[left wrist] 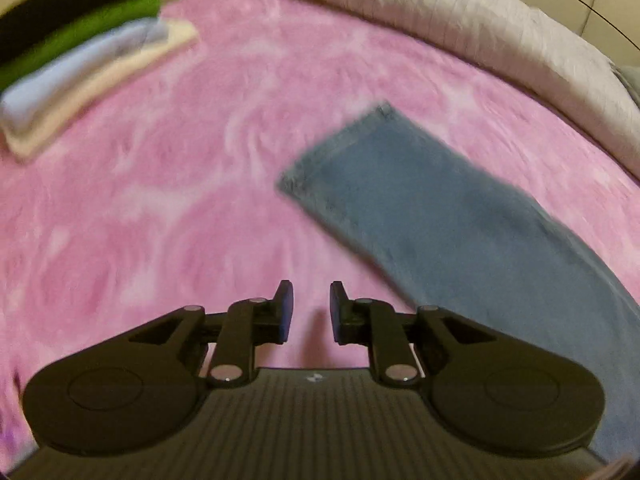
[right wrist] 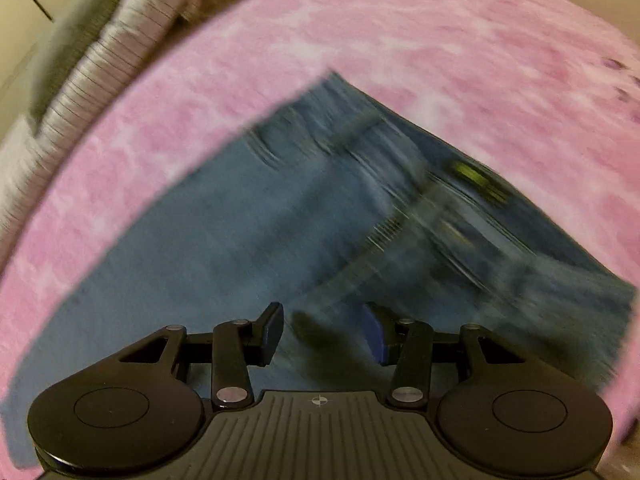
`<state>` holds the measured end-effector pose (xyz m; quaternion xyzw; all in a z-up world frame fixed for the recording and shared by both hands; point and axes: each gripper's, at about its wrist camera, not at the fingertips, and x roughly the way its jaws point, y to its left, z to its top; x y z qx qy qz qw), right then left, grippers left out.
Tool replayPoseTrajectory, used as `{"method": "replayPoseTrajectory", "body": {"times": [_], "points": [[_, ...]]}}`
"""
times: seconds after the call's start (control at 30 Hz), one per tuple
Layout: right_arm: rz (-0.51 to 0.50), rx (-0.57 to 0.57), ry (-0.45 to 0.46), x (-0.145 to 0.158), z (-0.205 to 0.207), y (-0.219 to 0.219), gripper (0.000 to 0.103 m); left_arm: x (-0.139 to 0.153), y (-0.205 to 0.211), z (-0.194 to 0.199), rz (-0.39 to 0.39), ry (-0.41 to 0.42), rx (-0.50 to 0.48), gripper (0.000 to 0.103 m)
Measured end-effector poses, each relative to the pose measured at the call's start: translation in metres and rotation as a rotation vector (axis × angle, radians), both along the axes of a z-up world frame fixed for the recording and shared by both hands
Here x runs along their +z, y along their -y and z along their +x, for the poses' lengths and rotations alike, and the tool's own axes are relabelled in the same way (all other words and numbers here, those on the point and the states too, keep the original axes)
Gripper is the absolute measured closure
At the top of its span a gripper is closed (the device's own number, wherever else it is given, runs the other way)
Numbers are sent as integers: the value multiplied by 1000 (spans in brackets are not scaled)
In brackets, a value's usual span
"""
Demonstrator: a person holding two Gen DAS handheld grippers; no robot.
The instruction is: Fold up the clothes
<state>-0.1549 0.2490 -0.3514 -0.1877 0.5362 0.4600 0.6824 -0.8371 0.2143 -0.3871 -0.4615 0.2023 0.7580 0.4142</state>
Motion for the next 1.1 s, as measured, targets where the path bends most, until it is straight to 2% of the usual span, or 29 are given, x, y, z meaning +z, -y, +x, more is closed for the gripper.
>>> {"method": "replayPoseTrajectory", "body": {"times": [0.1,0.17,0.2,0.23,0.3,0.4,0.57,0.7,0.8,0.97,1.07,1.1], "points": [[17,-12,-10,8,-4,35,56,3,27,47,-3,81,-175,87],[-35,16,2,3,-6,54,56,-4,46,83,-33,149,-275,86],[-98,34,28,-3,-7,62,56,-9,54,98,-58,172,-308,86],[-161,51,54,-10,-8,70,56,-11,62,111,-76,167,-315,86],[-218,84,111,-11,-8,86,56,-6,77,131,-87,158,-309,87],[-135,111,120,11,1,99,56,15,88,151,-78,187,-301,87],[-47,220,141,34,43,71,56,39,88,197,-55,221,-306,84],[11,342,105,26,99,47,56,43,87,275,-71,275,-339,84],[35,443,13,14,137,36,56,40,79,348,-83,346,-432,84],[91,551,-106,0,168,30,56,34,51,459,-53,448,-583,84],[12,567,-165,-20,178,39,56,34,32,506,-25,448,-657,84],[36,568,-190,-20,182,45,56,35,26,520,-20,440,-698,81]]}}
